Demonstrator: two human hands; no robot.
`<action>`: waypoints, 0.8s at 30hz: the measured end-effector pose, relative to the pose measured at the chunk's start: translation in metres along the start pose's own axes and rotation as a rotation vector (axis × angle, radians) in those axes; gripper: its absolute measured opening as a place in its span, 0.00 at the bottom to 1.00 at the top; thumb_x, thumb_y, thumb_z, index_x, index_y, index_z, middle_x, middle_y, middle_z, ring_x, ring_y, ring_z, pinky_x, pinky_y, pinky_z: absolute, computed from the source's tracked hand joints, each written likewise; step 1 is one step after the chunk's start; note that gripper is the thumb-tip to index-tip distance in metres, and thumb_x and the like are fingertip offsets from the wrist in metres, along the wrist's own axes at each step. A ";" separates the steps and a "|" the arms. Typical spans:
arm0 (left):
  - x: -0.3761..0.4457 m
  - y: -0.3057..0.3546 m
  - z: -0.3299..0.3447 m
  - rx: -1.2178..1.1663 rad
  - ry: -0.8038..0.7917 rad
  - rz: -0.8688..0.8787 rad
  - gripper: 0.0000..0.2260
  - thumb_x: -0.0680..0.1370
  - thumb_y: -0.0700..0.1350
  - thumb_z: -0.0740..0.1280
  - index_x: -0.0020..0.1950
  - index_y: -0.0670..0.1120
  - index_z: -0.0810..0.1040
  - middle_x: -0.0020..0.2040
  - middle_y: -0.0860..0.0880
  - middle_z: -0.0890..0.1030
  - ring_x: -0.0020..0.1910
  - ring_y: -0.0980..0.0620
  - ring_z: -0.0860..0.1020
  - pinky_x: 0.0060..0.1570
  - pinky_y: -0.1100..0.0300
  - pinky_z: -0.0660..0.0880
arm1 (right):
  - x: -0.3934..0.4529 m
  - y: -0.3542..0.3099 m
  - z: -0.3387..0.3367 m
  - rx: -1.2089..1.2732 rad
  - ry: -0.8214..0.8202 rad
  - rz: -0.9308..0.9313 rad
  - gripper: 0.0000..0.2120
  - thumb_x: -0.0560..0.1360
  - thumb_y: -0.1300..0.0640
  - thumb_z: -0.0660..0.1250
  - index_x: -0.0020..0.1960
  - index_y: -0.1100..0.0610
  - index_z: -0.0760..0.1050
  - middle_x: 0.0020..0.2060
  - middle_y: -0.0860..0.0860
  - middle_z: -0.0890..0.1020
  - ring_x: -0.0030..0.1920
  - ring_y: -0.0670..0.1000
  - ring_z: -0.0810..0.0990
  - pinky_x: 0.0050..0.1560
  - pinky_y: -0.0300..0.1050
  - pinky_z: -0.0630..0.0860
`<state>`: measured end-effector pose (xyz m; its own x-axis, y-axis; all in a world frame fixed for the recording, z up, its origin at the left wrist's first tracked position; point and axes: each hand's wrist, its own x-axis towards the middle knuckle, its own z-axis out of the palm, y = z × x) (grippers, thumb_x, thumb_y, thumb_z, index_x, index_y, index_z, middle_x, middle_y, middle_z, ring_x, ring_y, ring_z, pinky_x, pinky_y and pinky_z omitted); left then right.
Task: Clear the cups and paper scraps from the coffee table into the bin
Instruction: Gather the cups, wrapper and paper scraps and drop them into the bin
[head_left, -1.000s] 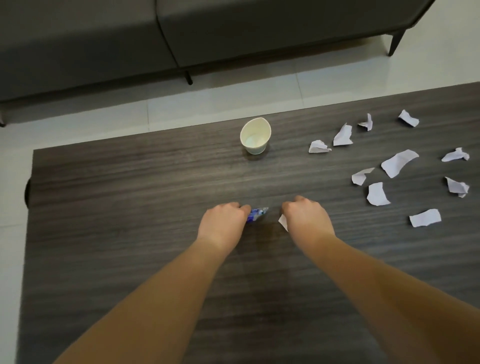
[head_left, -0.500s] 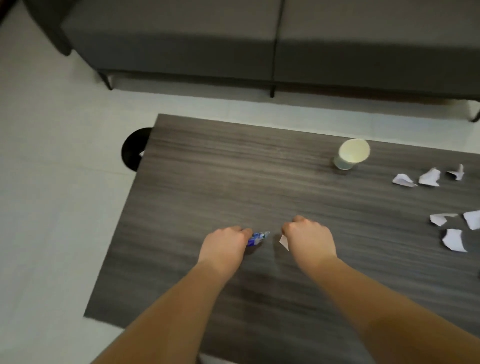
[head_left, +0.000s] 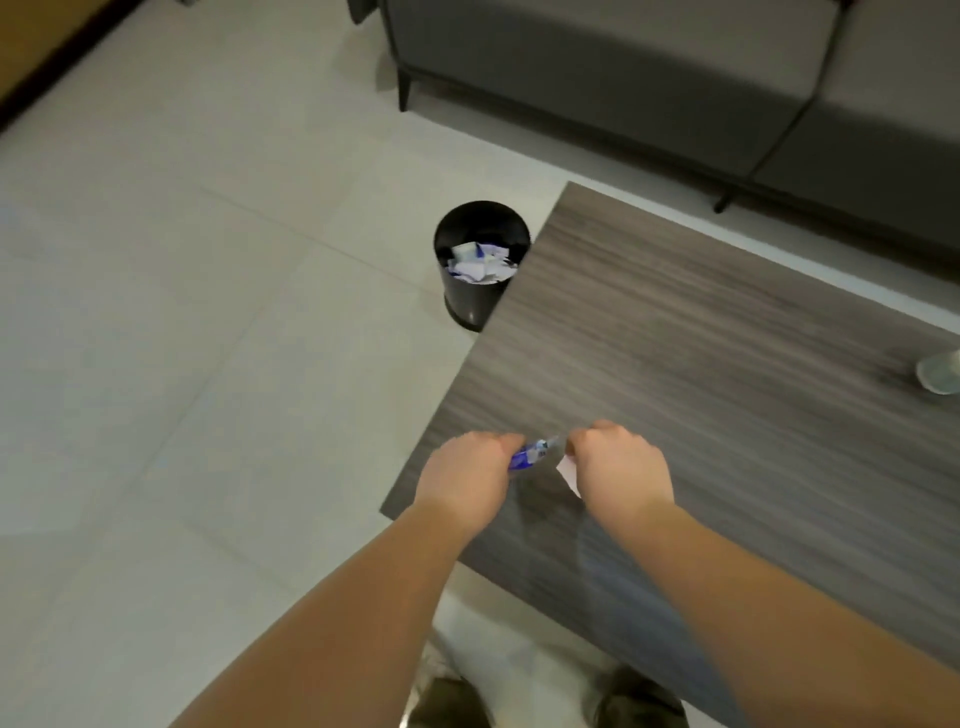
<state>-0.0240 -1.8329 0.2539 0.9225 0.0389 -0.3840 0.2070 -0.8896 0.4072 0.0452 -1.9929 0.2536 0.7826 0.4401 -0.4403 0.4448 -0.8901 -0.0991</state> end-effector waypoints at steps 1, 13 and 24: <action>-0.006 -0.017 -0.006 -0.005 -0.003 -0.006 0.09 0.75 0.40 0.61 0.51 0.51 0.75 0.46 0.46 0.80 0.46 0.41 0.77 0.43 0.49 0.76 | 0.003 -0.018 0.000 -0.011 0.005 0.000 0.05 0.73 0.61 0.66 0.47 0.52 0.76 0.39 0.50 0.71 0.37 0.56 0.75 0.36 0.44 0.68; -0.054 -0.186 -0.087 -0.009 0.009 -0.166 0.07 0.76 0.39 0.58 0.46 0.47 0.75 0.39 0.47 0.77 0.39 0.44 0.76 0.36 0.55 0.71 | 0.063 -0.200 -0.018 -0.012 0.062 -0.138 0.13 0.72 0.60 0.68 0.37 0.51 0.64 0.34 0.48 0.68 0.31 0.53 0.70 0.32 0.43 0.70; 0.004 -0.272 -0.173 -0.147 0.071 -0.354 0.06 0.77 0.42 0.60 0.41 0.46 0.72 0.33 0.50 0.72 0.32 0.48 0.70 0.32 0.57 0.65 | 0.163 -0.279 -0.054 0.038 -0.007 -0.159 0.08 0.74 0.61 0.64 0.41 0.52 0.66 0.37 0.49 0.65 0.34 0.54 0.68 0.34 0.45 0.66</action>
<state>-0.0202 -1.5116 0.2852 0.8046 0.3681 -0.4660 0.5567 -0.7406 0.3763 0.0722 -1.6669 0.2580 0.7003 0.5751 -0.4229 0.5460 -0.8132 -0.2015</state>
